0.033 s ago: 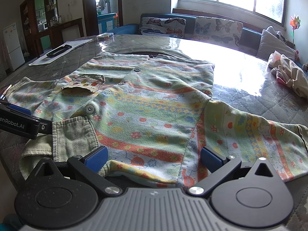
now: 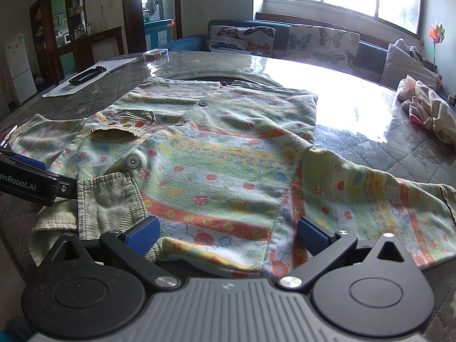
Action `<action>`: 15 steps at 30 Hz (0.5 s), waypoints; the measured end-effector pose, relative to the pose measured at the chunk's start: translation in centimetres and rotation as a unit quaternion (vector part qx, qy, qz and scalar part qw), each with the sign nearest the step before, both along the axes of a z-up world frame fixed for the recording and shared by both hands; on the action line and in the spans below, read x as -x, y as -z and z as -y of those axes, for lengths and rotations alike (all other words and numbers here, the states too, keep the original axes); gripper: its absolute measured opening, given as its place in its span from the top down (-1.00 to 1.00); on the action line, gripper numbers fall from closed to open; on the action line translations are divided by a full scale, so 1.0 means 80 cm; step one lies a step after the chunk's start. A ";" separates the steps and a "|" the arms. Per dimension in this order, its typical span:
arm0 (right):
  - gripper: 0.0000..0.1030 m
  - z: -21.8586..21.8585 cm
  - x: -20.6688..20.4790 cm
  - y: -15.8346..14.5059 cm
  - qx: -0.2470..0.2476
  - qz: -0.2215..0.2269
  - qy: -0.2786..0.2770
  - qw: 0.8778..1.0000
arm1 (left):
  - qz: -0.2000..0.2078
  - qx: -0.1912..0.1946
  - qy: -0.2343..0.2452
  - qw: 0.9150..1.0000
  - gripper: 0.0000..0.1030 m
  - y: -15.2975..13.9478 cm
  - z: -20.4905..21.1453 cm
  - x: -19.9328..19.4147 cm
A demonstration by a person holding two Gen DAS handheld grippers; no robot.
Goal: Fold clothes
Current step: 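Reach the right gripper to the sleeve cuff nearest it and grasp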
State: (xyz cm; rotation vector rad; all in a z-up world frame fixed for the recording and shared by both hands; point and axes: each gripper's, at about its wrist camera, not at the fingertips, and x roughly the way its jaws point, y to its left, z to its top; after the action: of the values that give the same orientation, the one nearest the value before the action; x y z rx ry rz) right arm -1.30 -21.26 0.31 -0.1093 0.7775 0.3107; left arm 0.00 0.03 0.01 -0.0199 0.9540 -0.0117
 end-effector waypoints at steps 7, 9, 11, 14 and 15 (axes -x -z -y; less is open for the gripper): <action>-1.00 0.003 0.001 -0.001 -0.002 -0.001 -0.002 1.000 | -0.002 0.000 0.003 1.000 -1.00 0.000 0.000 -0.001; -1.00 0.004 0.001 -0.003 -0.004 -0.001 -0.002 1.000 | -0.003 0.001 0.005 1.000 -1.00 -0.001 -0.001 -0.001; -1.00 0.006 0.001 -0.004 -0.006 -0.001 -0.003 1.000 | -0.006 0.004 0.008 1.000 -1.00 -0.003 -0.003 -0.001; -1.00 0.010 0.001 -0.008 -0.009 0.000 -0.002 1.000 | -0.006 0.006 0.011 1.000 -1.00 -0.006 -0.004 -0.001; -1.00 0.011 0.001 -0.008 -0.010 0.000 -0.001 1.000 | -0.003 0.004 0.012 1.000 -1.00 -0.008 -0.004 0.000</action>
State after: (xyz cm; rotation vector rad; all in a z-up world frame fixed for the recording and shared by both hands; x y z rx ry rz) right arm -1.37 -22.13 0.98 -0.0922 0.7749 0.3207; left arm 0.00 0.31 0.64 -0.0157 0.9595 -0.0383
